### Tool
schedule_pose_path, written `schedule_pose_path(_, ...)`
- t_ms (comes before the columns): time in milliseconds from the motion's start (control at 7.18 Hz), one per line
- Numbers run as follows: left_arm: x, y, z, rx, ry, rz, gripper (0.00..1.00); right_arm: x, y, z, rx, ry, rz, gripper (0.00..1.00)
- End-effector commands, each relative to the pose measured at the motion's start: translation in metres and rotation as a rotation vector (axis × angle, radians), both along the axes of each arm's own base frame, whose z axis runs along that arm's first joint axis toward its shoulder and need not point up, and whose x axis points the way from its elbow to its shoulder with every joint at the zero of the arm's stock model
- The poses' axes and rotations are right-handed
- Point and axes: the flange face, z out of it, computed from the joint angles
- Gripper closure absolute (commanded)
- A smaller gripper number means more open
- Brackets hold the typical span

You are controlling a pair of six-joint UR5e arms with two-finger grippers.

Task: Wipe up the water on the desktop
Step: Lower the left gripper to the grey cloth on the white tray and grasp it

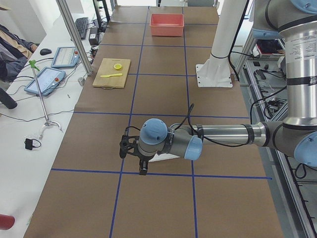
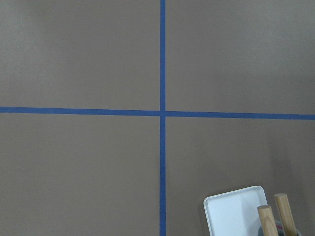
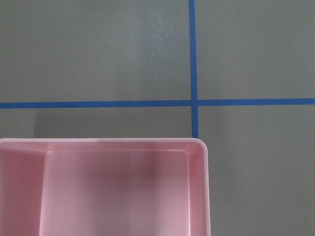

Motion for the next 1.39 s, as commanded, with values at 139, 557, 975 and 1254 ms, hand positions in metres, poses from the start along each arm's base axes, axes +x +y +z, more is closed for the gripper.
schedule_pose_path(139, 0.003, -0.007, -0.007, -0.053, 0.022, -0.056, 0.02, -0.004, 0.002, -0.004, -0.007, -0.061, -0.021, 0.0)
schedule_pose_path(557, 0.06, 0.006, -0.002, -0.159, 0.06, -0.031, 0.02, -0.014, 0.002, -0.004, 0.085, -0.104, -0.059, 0.0)
schedule_pose_path(975, 0.123, 0.036, -0.047, -0.341, 0.139, -0.045, 0.02, -0.02, 0.0, 0.003, 0.092, -0.141, -0.085, 0.0)
schedule_pose_path(1254, 0.162, 0.054, -0.042, -0.4, 0.139, -0.013, 0.07, -0.025, 0.001, 0.01, 0.072, -0.16, -0.1, 0.0)
